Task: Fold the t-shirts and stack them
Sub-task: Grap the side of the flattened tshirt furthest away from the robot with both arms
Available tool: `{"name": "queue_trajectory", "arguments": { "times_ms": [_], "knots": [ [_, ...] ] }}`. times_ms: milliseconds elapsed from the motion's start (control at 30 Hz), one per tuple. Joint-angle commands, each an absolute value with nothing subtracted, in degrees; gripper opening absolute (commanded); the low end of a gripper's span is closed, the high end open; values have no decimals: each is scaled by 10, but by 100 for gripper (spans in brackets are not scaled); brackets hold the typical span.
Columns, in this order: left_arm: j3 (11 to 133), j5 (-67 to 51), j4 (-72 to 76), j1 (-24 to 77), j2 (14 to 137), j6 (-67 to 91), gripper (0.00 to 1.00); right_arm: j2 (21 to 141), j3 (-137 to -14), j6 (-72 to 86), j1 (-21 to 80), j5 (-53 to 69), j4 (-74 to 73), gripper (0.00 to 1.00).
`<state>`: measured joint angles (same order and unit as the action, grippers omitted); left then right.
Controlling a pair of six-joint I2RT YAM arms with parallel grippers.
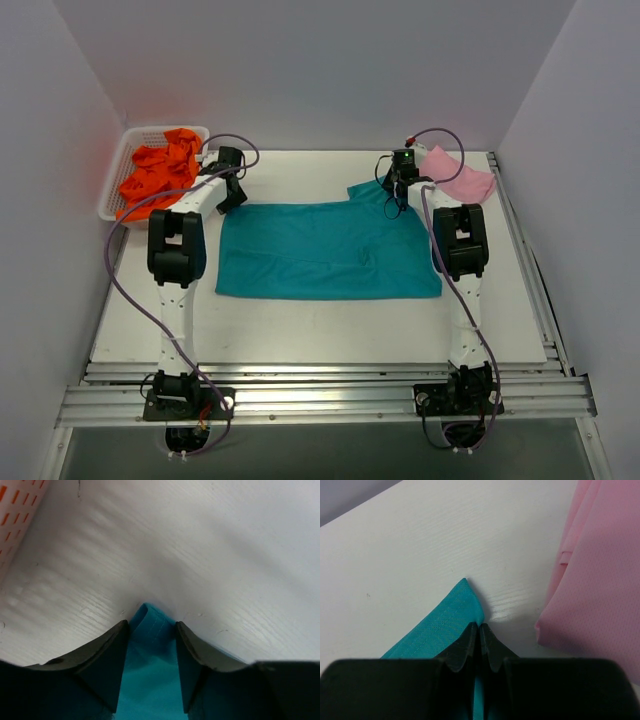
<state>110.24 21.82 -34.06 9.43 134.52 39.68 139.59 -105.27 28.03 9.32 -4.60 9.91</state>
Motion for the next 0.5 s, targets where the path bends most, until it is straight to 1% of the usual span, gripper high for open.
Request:
{"name": "queue_trajectory", "arguments": {
  "times_ms": [0,33,67,100,200,267,333,367,400,467],
  "knots": [
    [1137,211,-362,93,1363,388,49,1408,-1046,273,91,-40,13,0],
    [1141,209,-363,92,1368,388,39,1408,-1045,273,91,-40,13,0],
    [1146,209,-365,92,1369,388,33,1408,-1045,273,91,-41,13,0],
    [1148,208,-366,92,1371,388,30,1408,-1045,272,91,-41,13,0],
    [1148,205,-365,90,1372,388,25,1405,-1045,272,91,-43,13,0],
    [1145,206,-363,89,1367,386,17,1401,-1039,272,91,-44,22,0],
    [1140,206,-361,89,1355,385,14,1396,-1031,272,91,-44,27,0],
    [1138,211,-359,90,1350,382,11,1395,-1031,272,91,-43,28,0],
    [1133,212,-355,90,1344,381,6,1390,-1031,272,91,-43,27,0],
    [1132,211,-354,90,1330,377,3,1383,-1028,272,94,-43,28,0]
  ]
}}
